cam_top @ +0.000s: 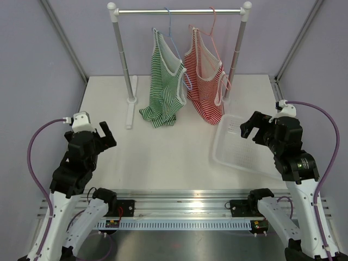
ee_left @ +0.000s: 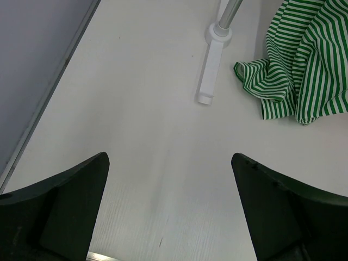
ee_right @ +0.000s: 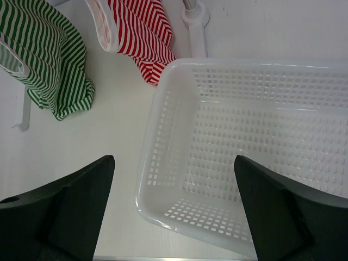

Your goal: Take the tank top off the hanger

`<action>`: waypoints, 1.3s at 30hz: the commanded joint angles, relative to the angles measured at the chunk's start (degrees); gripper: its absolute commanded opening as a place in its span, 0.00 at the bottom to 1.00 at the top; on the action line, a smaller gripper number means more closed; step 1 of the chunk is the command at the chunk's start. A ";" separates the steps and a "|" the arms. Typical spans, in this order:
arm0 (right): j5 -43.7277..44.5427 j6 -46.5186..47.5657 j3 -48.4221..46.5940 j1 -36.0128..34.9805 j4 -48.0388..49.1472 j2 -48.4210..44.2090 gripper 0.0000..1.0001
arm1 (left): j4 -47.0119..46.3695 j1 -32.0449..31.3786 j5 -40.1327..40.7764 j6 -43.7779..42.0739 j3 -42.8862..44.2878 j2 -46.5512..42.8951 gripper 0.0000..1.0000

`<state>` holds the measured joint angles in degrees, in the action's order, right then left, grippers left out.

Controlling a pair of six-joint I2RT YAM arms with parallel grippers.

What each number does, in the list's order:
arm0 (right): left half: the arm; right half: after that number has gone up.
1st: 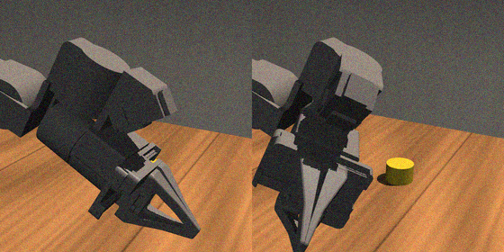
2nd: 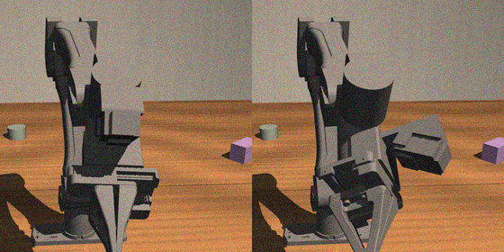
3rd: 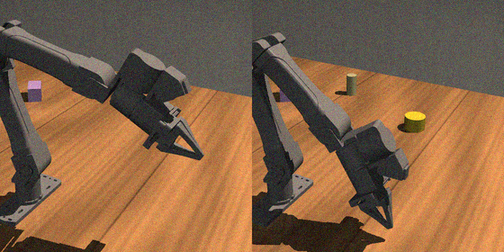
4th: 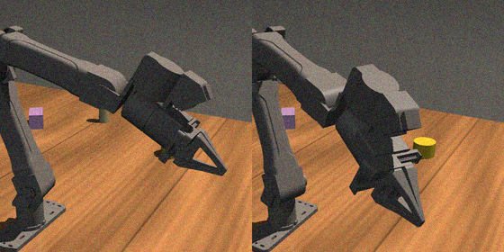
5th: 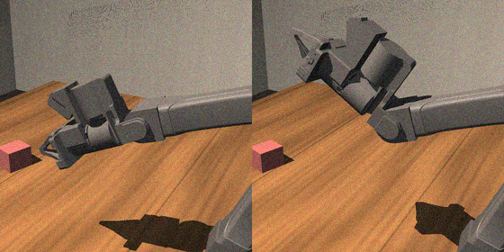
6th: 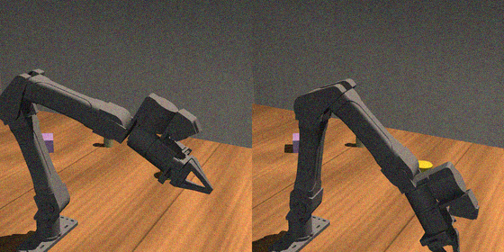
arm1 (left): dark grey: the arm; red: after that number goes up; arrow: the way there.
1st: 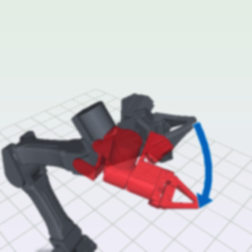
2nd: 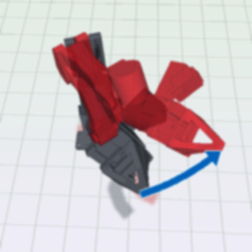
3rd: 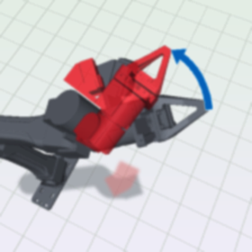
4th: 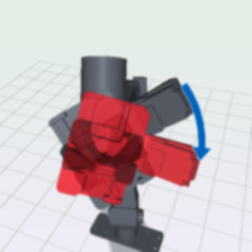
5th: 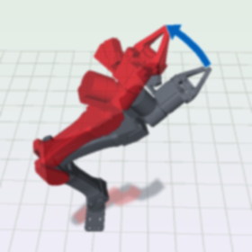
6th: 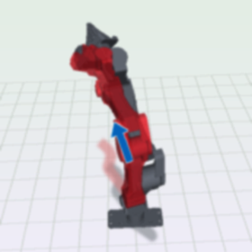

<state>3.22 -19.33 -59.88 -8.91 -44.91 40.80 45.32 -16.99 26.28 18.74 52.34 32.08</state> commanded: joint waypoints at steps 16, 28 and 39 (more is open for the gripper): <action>-10.78 -6.59 3.27 -0.23 4.30 -0.54 1.00 | 0.64 -3.39 -13.27 7.01 26.39 21.77 0.99; -13.15 -6.51 3.80 -0.15 0.61 -4.31 0.99 | -3.82 -14.12 -14.59 6.14 59.61 49.65 0.99; -14.73 -5.10 5.56 -0.23 -3.70 -7.13 0.99 | -17.45 -15.26 -11.51 4.99 68.78 66.88 0.99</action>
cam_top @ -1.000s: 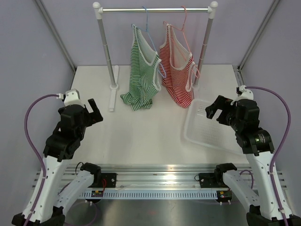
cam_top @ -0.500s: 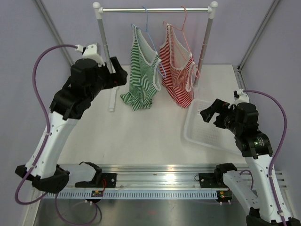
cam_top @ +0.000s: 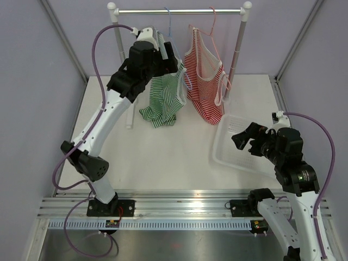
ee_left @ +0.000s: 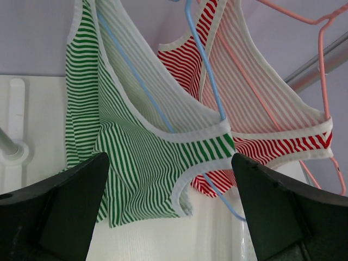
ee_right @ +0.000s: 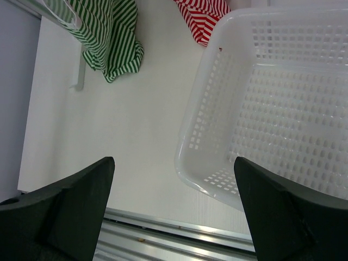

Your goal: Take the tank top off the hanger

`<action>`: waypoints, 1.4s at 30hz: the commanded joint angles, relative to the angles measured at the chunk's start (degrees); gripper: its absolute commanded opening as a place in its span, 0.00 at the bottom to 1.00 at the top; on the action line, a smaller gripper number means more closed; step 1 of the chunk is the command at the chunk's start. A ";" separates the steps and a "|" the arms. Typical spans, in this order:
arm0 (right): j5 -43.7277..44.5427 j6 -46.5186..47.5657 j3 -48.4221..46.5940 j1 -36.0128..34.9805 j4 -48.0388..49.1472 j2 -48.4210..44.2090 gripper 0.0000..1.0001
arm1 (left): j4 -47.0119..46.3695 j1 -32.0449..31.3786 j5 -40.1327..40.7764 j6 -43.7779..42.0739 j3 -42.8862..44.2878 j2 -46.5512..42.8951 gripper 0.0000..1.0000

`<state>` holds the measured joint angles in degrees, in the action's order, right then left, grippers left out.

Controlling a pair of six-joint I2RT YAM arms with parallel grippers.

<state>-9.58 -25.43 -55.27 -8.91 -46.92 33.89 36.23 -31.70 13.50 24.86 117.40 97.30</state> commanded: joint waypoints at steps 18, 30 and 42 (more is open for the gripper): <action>-4.57 0.73 -0.28 -0.15 -3.89 -3.04 0.99 | -8.98 -2.66 20.77 -9.57 22.96 22.59 0.45; -8.61 -1.11 1.74 -0.23 -0.02 -1.19 1.00 | -11.00 -2.66 20.26 -14.22 19.79 17.49 0.28; -8.87 -0.94 0.60 -0.15 -0.19 -0.84 0.99 | -8.46 -2.57 18.76 -16.42 21.37 16.80 0.00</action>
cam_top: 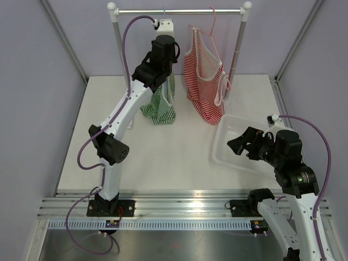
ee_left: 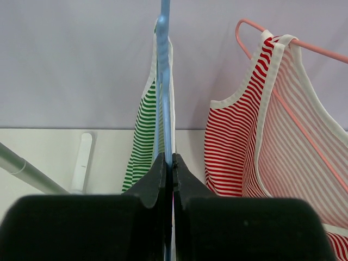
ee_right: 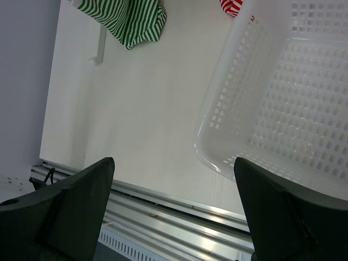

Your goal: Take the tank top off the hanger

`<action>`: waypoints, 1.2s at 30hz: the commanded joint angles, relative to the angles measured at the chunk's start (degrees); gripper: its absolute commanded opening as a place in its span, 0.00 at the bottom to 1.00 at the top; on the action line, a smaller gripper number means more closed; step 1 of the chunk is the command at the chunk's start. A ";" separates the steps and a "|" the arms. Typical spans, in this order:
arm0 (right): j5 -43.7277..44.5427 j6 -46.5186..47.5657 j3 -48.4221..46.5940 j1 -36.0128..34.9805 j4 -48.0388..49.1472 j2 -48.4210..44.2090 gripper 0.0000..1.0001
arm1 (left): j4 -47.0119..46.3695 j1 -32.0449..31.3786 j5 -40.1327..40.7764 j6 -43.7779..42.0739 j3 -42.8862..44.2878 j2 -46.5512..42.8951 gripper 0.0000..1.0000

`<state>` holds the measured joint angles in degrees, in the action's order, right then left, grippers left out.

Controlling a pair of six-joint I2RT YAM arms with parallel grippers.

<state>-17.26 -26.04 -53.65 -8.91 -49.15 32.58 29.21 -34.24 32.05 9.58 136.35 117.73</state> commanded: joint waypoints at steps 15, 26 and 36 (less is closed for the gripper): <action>0.48 5.64 -6.55 -0.15 2.12 2.49 0.99 | 7.51 1.02 -12.89 -1.50 1.82 -14.80 0.00; -27.71 -7.50 -3.93 -0.41 33.58 13.11 1.00 | 5.96 0.75 -30.28 7.80 -37.18 -43.26 0.00; -9.58 -10.10 -5.85 -18.23 48.53 32.01 0.99 | -7.15 -0.30 -41.80 18.01 -71.11 -66.75 0.00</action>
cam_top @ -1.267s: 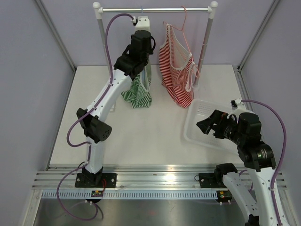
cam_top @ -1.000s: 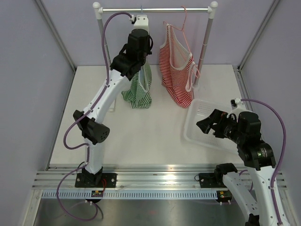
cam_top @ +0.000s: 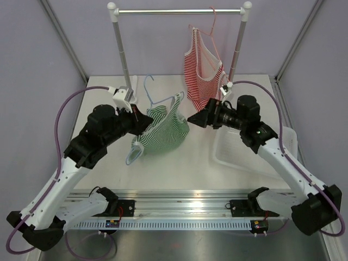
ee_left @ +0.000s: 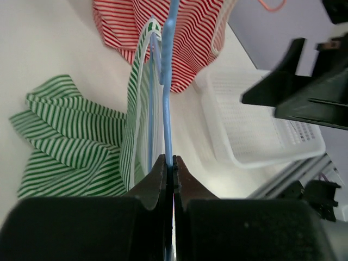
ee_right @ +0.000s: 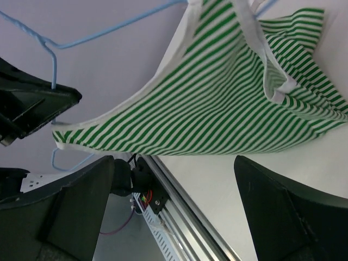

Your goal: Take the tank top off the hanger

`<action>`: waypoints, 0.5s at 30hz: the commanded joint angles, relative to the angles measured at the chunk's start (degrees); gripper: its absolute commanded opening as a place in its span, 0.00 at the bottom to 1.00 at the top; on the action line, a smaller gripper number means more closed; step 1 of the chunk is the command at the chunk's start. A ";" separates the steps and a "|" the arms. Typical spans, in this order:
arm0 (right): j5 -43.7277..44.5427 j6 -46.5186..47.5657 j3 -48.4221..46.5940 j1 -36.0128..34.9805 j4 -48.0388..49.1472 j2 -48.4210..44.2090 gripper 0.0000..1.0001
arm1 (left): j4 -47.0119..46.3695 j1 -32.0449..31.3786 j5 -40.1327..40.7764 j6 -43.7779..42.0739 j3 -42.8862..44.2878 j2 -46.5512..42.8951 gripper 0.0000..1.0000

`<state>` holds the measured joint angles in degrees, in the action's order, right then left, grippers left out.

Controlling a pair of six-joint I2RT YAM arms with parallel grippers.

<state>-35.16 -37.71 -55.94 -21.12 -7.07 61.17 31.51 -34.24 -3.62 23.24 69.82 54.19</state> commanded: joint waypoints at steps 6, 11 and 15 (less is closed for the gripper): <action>19.85 6.33 -8.82 -14.64 10.24 13.97 0.98 | -6.47 -0.39 -5.35 4.18 -7.07 -8.14 0.00; 22.85 6.77 -13.75 -15.26 9.71 21.34 0.83 | -4.88 -0.48 -7.63 3.39 -7.86 -9.46 0.00; 25.57 7.91 -15.69 -15.44 9.62 23.73 0.54 | -4.26 -0.48 -7.81 2.77 -8.04 -10.34 0.00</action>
<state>-14.17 -31.92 -68.23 -36.03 -0.60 84.16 30.17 -34.50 -9.02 26.44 62.06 45.08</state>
